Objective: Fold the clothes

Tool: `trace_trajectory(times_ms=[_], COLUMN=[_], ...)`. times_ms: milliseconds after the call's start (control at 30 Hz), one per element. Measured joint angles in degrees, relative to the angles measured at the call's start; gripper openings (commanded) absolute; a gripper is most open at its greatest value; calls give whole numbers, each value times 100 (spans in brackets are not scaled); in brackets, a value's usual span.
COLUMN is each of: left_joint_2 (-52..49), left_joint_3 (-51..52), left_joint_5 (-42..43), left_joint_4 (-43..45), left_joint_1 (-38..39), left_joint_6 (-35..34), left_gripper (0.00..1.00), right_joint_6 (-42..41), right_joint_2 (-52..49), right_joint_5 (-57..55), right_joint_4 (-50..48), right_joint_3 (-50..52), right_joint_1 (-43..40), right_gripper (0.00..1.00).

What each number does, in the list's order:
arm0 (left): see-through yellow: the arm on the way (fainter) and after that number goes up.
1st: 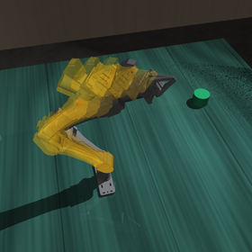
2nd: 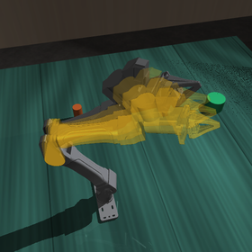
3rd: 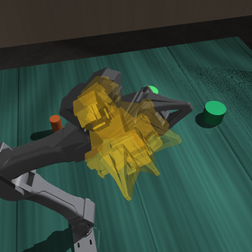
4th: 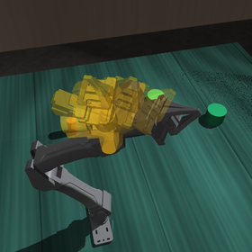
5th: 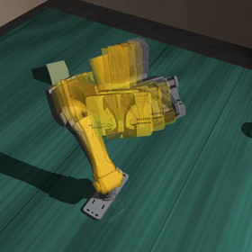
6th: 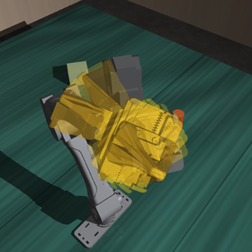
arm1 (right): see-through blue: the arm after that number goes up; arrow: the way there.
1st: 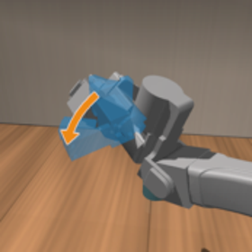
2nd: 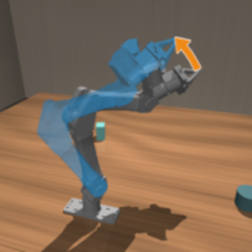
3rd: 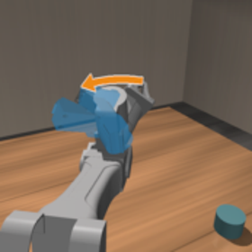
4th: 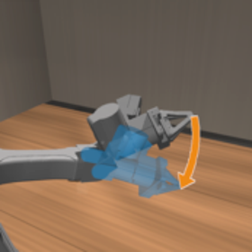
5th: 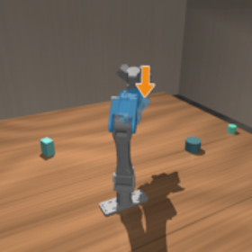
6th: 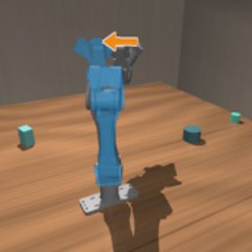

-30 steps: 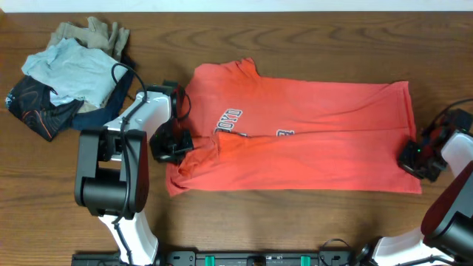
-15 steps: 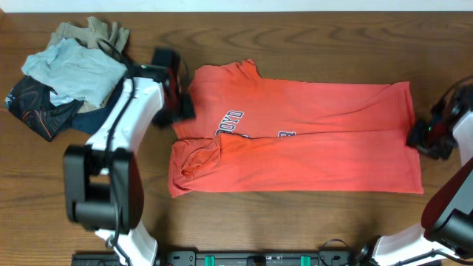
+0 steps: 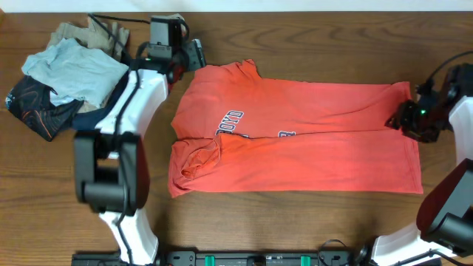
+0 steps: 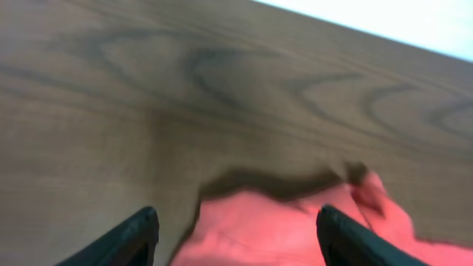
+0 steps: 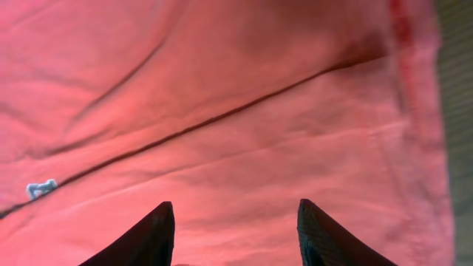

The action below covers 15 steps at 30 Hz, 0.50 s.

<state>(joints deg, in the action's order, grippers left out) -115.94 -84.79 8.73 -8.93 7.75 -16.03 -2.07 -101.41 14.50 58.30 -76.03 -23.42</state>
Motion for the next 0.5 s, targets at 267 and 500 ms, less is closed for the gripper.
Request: trace_trajectory(times_ms=[267, 500], left_joint_2=[-1049, -1217], left_joint_3=[2, 2], left_joint_5=[275, 675], left_joint_4=[964, 837], left_joint_1=[2, 20], left_joint_6=[-15, -7], left_gripper=[62, 40], right_joint_6=[0, -2], right_joint_2=[0, 0], right_joint_5=[79, 98], right_joint_4=[256, 282], right_joint_3=[0, 0], right_joint_1=[74, 101], right_gripper=[52, 52])
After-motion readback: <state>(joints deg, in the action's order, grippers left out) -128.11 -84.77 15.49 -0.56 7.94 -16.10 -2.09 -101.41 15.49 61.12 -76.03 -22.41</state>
